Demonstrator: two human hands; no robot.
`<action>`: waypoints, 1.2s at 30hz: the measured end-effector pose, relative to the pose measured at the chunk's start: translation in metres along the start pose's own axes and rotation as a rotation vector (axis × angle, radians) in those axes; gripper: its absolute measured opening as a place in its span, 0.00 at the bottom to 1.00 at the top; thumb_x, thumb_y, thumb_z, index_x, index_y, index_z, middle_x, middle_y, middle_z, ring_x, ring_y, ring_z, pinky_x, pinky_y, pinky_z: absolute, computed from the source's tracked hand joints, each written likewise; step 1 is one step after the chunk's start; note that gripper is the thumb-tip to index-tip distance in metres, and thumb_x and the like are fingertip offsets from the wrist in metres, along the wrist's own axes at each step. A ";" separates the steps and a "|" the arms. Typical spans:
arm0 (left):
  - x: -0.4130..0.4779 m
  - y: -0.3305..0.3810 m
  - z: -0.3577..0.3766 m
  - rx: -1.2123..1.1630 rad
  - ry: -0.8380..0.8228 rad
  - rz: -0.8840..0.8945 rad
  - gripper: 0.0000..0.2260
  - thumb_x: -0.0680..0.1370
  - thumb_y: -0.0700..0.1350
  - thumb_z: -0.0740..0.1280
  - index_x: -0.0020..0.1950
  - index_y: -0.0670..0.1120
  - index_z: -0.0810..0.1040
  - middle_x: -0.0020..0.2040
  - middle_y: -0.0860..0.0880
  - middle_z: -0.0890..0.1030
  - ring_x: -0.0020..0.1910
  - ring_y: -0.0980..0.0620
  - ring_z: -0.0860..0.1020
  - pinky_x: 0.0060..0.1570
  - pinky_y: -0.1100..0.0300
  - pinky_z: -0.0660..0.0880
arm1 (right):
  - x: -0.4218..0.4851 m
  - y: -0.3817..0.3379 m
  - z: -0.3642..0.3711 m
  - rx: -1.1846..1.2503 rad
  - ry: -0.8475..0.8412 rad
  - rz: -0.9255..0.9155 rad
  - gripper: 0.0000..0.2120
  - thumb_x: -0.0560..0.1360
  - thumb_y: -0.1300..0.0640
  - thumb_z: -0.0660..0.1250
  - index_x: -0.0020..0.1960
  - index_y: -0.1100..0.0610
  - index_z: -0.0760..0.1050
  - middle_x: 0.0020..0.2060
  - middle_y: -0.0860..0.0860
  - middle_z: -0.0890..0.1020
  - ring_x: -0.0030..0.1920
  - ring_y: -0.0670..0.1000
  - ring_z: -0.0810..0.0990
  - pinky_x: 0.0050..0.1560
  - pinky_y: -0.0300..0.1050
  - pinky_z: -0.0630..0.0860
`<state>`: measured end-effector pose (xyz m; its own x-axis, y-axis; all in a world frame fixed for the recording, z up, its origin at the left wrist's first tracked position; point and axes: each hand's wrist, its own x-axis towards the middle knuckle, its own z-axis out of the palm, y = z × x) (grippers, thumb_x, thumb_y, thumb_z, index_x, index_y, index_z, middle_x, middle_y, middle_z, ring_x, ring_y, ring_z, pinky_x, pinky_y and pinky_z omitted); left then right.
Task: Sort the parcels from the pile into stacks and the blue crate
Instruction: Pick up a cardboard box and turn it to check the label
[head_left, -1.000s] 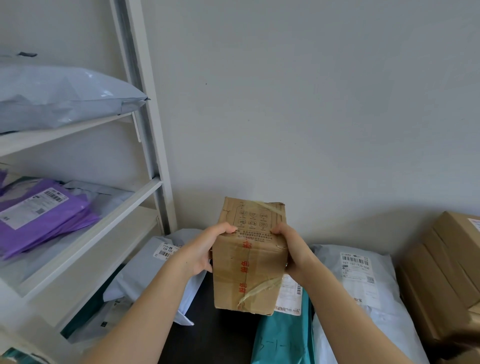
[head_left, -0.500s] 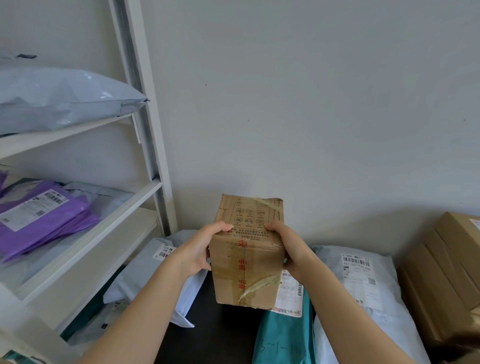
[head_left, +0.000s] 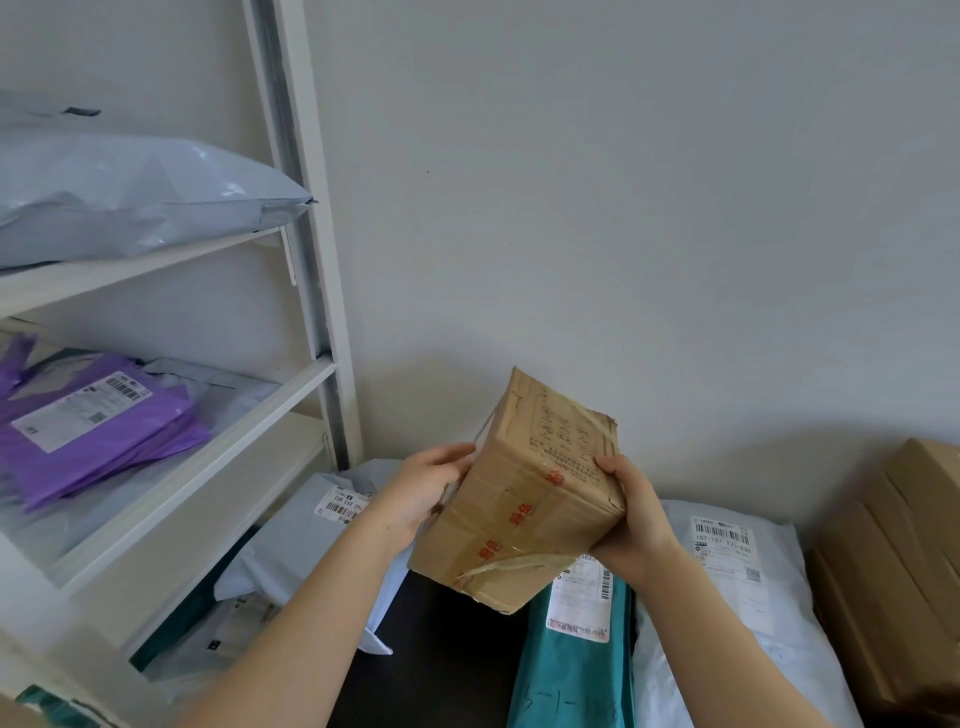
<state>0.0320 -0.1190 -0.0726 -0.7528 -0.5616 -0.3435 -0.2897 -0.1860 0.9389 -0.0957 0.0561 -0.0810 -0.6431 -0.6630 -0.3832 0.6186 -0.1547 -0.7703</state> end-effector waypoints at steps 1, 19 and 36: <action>0.000 0.000 0.001 0.008 -0.001 0.013 0.13 0.80 0.42 0.63 0.65 0.49 0.76 0.57 0.51 0.80 0.61 0.53 0.75 0.56 0.57 0.75 | 0.000 0.002 -0.002 0.025 -0.003 0.000 0.12 0.76 0.52 0.61 0.55 0.55 0.78 0.42 0.55 0.85 0.47 0.57 0.80 0.50 0.58 0.76; 0.002 -0.029 -0.027 0.122 0.132 -0.253 0.40 0.66 0.68 0.69 0.71 0.46 0.69 0.63 0.45 0.76 0.57 0.46 0.75 0.59 0.51 0.73 | 0.003 0.014 -0.015 0.151 -0.002 0.070 0.17 0.70 0.54 0.63 0.56 0.58 0.76 0.42 0.57 0.82 0.45 0.57 0.79 0.50 0.56 0.75; 0.017 -0.031 -0.025 0.187 0.354 0.044 0.32 0.63 0.59 0.78 0.62 0.49 0.73 0.56 0.52 0.79 0.58 0.48 0.76 0.60 0.48 0.74 | 0.032 0.024 -0.007 -0.417 0.484 0.068 0.12 0.80 0.56 0.51 0.39 0.57 0.66 0.35 0.54 0.73 0.37 0.51 0.72 0.38 0.45 0.69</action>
<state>0.0429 -0.1425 -0.1064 -0.5265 -0.8147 -0.2429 -0.3888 -0.0234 0.9210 -0.1047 0.0360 -0.1154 -0.8000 -0.2401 -0.5499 0.5005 0.2385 -0.8322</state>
